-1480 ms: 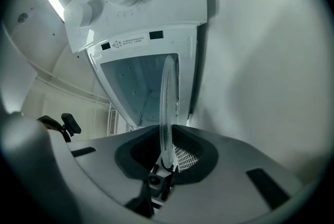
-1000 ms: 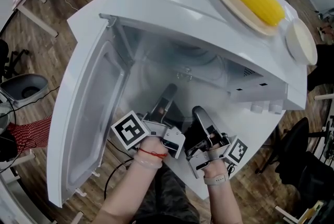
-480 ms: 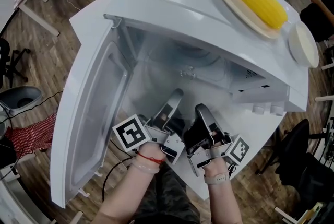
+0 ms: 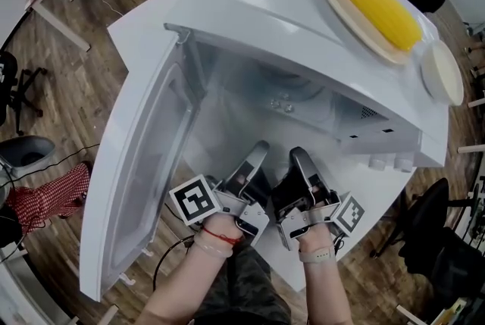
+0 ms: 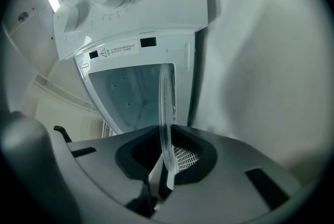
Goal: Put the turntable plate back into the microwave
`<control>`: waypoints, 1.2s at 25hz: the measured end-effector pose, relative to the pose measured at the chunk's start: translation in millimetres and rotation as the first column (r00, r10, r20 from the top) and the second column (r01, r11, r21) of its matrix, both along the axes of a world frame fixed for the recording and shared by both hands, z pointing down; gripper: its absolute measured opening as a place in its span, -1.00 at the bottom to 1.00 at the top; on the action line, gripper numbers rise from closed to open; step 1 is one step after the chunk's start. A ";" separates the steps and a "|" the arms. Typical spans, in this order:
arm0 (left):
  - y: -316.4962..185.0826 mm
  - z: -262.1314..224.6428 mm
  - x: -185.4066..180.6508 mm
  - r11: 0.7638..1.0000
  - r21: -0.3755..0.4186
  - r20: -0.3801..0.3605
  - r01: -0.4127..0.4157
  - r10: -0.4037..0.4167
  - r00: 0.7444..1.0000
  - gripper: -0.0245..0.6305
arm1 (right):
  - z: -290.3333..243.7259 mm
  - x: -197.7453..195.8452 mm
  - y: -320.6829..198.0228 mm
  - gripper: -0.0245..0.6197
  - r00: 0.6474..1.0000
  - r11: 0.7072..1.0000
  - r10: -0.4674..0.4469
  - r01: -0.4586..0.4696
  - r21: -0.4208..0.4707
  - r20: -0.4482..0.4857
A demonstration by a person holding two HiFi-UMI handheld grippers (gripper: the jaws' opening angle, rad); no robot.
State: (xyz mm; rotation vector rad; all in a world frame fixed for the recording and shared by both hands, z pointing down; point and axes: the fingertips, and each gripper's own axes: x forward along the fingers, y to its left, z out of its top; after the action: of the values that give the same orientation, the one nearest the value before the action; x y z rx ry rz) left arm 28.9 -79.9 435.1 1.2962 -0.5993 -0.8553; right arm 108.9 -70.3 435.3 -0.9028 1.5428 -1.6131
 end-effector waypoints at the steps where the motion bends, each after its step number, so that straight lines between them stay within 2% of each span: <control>1: 0.1 0.3 -0.4 1.000 0.000 -0.006 0.003 -0.003 1.000 -0.66 | 0.5 0.1 -1.1 -0.76 1.000 1.000 0.002 -0.002 0.002 0.000; 11: -4.7 7.0 -3.5 1.000 -0.010 -0.013 0.020 -0.020 1.000 -0.67 | 9.9 0.7 -7.8 -0.77 1.000 1.000 0.015 -0.015 0.010 0.007; 15: -7.6 6.1 -2.0 1.000 0.005 -0.001 0.016 -0.016 1.000 -0.75 | 10.5 2.5 -11.0 -0.77 1.000 1.000 0.018 -0.018 0.012 0.010; 24: -19.3 4.9 0.0 1.000 0.015 0.019 0.025 -0.025 1.000 -0.77 | 6.9 5.9 -22.4 -0.77 0.999 0.999 0.036 -0.037 0.038 0.027; 27: -21.2 5.8 1.5 0.999 0.006 0.011 0.039 -0.039 0.999 -0.77 | 3.5 13.9 -20.1 -0.67 0.996 0.995 0.072 -0.075 0.058 0.052; 30: -24.2 7.0 2.2 0.999 0.005 0.008 0.049 -0.049 0.999 -0.77 | 3.0 10.7 -12.4 -0.66 0.999 0.998 0.037 -0.038 0.052 0.018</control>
State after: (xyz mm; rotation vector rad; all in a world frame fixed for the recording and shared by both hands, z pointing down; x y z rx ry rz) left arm 31.1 -104.1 442.1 1.2943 -0.6380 -0.8928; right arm 119.6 -82.7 438.3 -0.8818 1.5403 -1.5434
